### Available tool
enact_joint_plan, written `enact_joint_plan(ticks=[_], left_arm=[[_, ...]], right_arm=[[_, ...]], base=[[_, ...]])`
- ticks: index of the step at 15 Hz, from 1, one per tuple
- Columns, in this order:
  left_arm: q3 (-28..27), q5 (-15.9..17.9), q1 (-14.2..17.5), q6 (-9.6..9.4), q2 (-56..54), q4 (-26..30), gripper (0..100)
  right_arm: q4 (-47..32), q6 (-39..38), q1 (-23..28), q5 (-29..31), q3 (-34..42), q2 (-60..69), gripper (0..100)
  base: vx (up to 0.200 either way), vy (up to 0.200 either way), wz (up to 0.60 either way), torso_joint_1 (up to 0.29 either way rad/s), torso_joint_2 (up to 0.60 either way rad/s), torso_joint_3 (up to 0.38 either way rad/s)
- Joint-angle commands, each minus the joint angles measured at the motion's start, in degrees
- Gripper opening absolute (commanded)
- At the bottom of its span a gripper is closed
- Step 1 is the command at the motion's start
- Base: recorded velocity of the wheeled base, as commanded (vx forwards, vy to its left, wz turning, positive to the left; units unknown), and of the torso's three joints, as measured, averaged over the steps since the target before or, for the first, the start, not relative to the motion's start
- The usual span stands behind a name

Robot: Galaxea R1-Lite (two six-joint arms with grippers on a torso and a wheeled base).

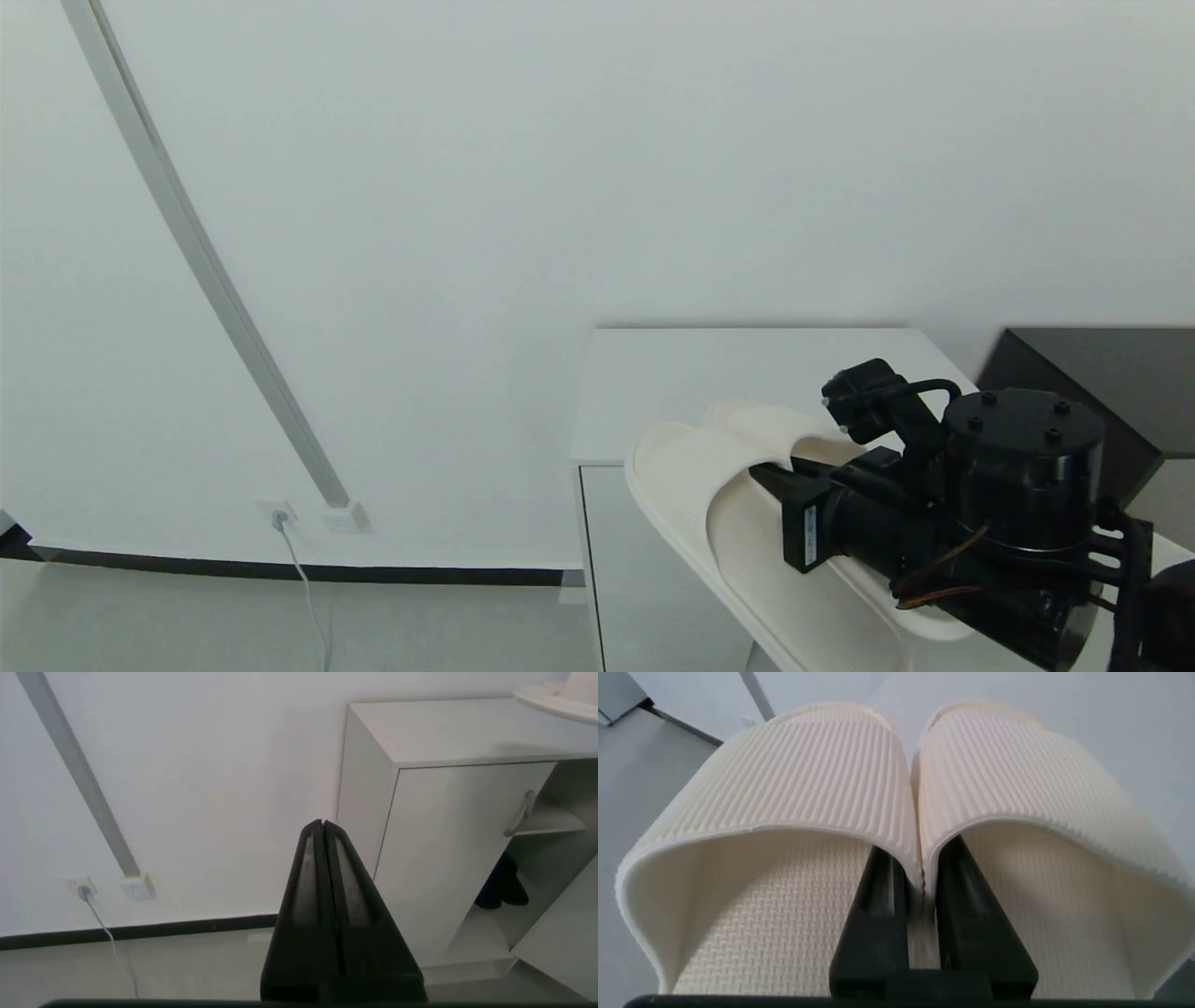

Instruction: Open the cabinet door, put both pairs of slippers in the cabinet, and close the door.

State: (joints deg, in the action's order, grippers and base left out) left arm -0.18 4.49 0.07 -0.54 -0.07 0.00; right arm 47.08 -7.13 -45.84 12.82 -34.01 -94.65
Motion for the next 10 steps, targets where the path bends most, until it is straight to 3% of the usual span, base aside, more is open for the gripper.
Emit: enact_joint_plan(ticks=[1,3,10], left_arm=[[0.0,0.0,0.0,0.01,0.1,0.0,0],[0.0,0.0,0.0,0.01,0.1,0.0,0],[0.0,0.0,0.0,0.01,0.1,0.0,0]], right_arm=[[0.1,0.0,0.0,0.0,0.2,-0.3,0],[0.1,0.0,0.0,0.0,0.3,-0.4,0],[0.3,0.0,0.0,0.3,0.3,-1.1,0]], base=[[-0.200,0.000,0.00,0.007,0.00,0.002],[-0.200,0.000,0.00,0.007,0.01,0.002],[0.000,0.000,0.00,0.000,0.00,0.000]])
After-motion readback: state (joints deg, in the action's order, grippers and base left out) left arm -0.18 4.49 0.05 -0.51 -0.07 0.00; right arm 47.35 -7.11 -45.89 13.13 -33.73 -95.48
